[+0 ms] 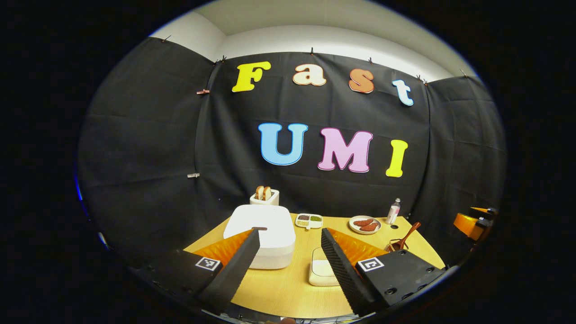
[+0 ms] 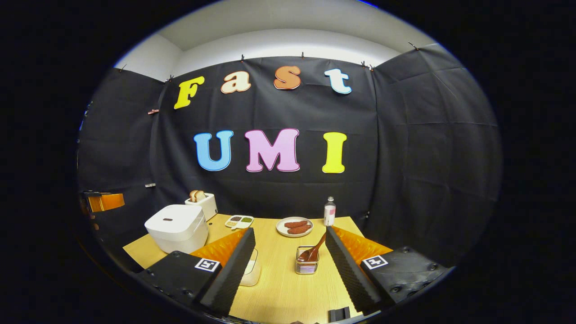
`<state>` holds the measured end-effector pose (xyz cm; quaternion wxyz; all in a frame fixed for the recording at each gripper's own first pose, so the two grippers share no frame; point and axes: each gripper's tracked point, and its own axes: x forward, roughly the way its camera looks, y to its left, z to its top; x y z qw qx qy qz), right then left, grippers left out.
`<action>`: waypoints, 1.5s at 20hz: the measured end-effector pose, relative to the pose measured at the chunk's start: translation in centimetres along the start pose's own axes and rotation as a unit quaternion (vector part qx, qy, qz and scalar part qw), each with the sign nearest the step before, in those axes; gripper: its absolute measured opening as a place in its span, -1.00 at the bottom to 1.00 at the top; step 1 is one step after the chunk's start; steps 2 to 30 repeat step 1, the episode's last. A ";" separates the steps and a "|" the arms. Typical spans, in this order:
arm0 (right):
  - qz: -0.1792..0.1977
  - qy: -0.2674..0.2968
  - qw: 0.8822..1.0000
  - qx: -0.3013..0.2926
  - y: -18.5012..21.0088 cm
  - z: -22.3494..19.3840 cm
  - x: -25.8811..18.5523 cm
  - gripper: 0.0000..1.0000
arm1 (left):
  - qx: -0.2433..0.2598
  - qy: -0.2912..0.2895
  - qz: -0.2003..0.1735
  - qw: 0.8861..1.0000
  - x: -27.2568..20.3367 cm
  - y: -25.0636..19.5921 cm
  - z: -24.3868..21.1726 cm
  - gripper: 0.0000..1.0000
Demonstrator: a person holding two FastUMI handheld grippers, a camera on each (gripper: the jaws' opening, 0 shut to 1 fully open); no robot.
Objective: Close the left gripper, press the button to open the rice cooker; take a wooden spoon from the chopstick holder with the right hand, scoop a spoonful of rice and pour it into the rice cooker, then put the wooden spoon back into the chopstick holder.
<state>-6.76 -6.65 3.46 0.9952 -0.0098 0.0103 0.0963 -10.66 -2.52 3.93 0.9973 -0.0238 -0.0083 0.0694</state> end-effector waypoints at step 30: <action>-0.003 0.003 1.000 -0.005 -0.2 -0.1 0.4 0.97 | 0.000 0.003 0.000 1.000 0.3 0.4 -0.2 0.89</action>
